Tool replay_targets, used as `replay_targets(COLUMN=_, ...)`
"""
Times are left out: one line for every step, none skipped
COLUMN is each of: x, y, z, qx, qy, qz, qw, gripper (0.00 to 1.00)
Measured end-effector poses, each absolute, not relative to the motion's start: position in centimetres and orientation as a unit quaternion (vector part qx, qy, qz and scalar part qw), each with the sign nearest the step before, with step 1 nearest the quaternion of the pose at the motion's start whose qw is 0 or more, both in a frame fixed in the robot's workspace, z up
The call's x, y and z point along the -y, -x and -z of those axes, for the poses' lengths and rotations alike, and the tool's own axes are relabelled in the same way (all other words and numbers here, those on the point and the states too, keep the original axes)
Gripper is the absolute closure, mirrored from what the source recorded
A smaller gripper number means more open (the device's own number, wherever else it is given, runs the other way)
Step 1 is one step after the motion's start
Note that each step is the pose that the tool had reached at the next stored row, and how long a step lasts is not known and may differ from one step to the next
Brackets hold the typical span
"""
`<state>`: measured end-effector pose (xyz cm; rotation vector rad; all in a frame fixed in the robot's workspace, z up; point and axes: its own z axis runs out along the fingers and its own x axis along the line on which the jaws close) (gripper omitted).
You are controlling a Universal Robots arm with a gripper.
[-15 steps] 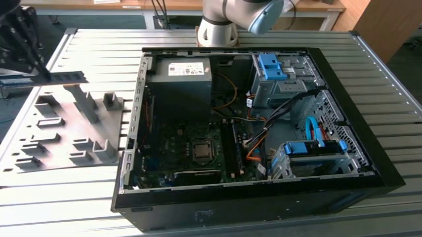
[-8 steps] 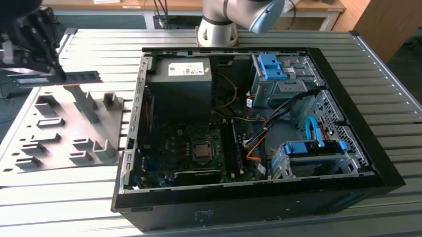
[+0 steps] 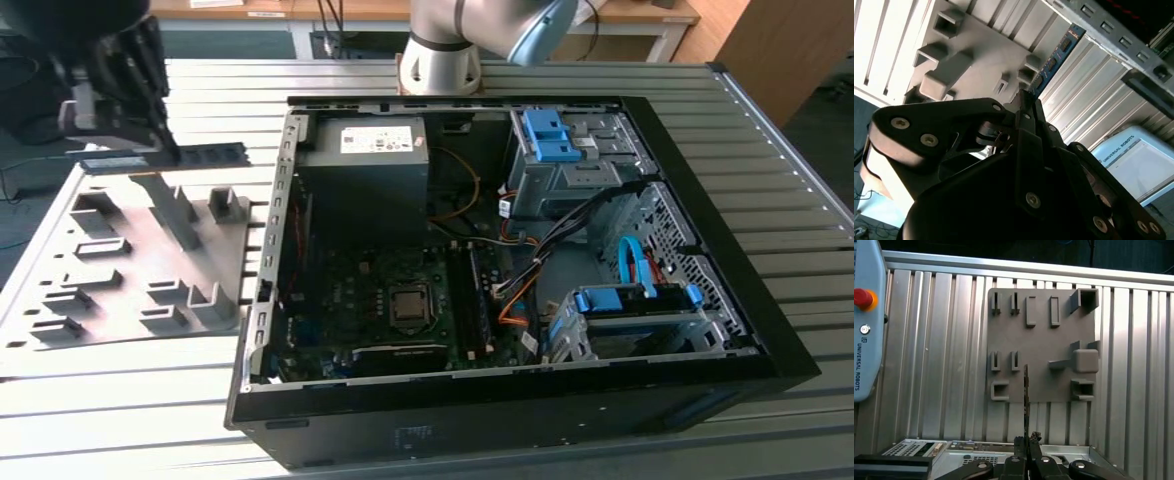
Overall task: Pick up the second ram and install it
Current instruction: 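Pick up the second ram and move it above second insertion slot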
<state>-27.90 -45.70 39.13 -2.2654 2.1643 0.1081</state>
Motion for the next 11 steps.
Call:
replay_targets(x=45.7, y=27.4, z=-39.1, qx=-0.69, qy=0.723, qz=-0.034, qw=0.003, gripper=0.86)
replay_targets(x=45.7, y=27.0, z=-39.1, qx=-0.69, qy=0.723, qz=-0.034, qw=0.003, gripper=0.86)
replay_targets(x=45.7, y=26.6, z=-39.1, qx=-0.69, qy=0.723, qz=-0.035, qw=0.003, gripper=0.86)
replay_targets(x=45.7, y=26.2, z=-39.1, qx=-0.69, qy=0.723, qz=-0.034, qw=0.003, gripper=0.86)
replay_targets(x=45.7, y=25.8, z=-39.1, qx=-0.69, qy=0.723, qz=-0.034, qw=0.003, gripper=0.86)
replay_targets(x=45.7, y=25.3, z=-39.1, qx=-0.69, qy=0.723, qz=-0.034, qw=0.003, gripper=0.86)
replay_targets(x=45.7, y=24.9, z=-39.0, qx=-0.69, qy=0.723, qz=-0.035, qw=0.003, gripper=0.86)
replay_targets(x=45.7, y=24.5, z=-39.0, qx=-0.69, qy=0.723, qz=-0.034, qw=0.003, gripper=0.86)
replay_targets(x=45.7, y=24.0, z=-39.0, qx=-0.69, qy=0.723, qz=-0.034, qw=0.003, gripper=0.86)
replay_targets(x=45.7, y=23.7, z=-39.0, qx=-0.69, qy=0.723, qz=-0.034, qw=0.003, gripper=0.86)
replay_targets(x=45.7, y=23.4, z=-39.0, qx=-0.69, qy=0.723, qz=-0.034, qw=0.003, gripper=0.86)
